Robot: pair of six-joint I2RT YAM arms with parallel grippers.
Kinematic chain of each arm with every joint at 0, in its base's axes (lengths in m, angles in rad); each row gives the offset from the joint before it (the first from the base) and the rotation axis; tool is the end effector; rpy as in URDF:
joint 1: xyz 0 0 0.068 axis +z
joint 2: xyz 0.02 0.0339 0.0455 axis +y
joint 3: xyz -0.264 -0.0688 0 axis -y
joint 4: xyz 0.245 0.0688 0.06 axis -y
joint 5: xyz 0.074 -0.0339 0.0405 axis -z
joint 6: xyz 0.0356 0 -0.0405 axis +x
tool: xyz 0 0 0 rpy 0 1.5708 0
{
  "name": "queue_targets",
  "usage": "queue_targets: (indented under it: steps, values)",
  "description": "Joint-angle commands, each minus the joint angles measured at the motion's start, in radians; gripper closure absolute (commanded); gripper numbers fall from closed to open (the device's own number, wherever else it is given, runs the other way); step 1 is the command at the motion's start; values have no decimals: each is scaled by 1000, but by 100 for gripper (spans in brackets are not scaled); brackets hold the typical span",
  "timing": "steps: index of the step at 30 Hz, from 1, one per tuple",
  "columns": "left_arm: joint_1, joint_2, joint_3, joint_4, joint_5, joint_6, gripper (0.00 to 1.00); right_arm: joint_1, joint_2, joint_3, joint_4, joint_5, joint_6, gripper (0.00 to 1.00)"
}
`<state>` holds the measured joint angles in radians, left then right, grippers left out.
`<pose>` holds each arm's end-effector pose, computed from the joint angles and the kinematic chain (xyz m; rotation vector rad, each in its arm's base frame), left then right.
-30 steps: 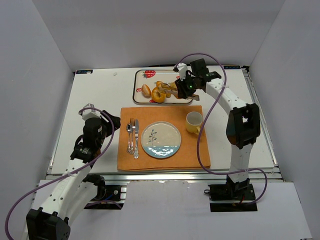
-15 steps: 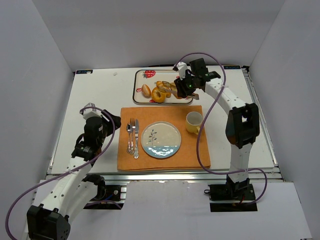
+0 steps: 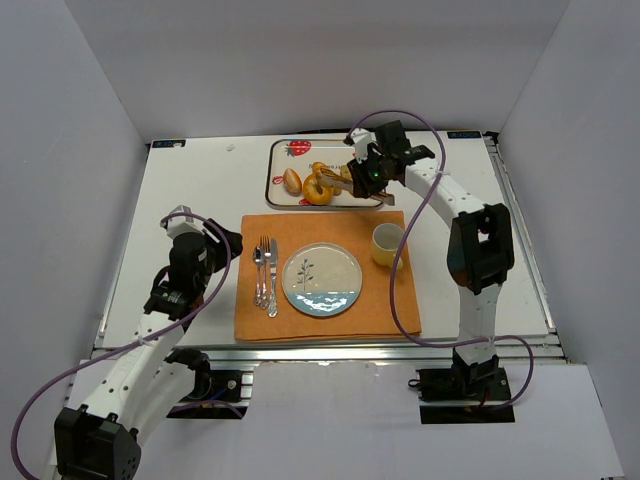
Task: Place the bread
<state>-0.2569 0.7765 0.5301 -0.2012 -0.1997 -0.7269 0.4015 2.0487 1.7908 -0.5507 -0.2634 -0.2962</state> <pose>0.1779 -0.0394 0.2498 -0.5973 1.9450 -0.4241 0.4276 0.1916 0.2651 -0.9284 2.1844 0.3635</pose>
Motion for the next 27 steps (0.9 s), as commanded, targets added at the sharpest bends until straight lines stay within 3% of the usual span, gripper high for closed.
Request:
queue_targets:
  steps: [1,4,7,15,20,23,27]
  values:
    - [5,0,4,19,-14,1,27,3,-4,9,31,4,29,67]
    - [5,1,5,17,-17,3,27,3,-19,2,26,-13,31,81]
    - [5,-2,7,16,-20,3,27,-4,-73,-5,29,-45,35,88]
    - [5,-13,7,8,-26,3,27,-38,-254,-86,25,-246,-26,97]
    - [5,-11,8,13,-33,7,27,-29,-447,-334,-69,-479,-187,100]
    - [5,-10,11,14,-35,11,27,14,-565,-521,-129,-456,-306,100]
    - [5,-5,8,17,-32,14,27,71,-662,-672,-143,-396,-328,97]
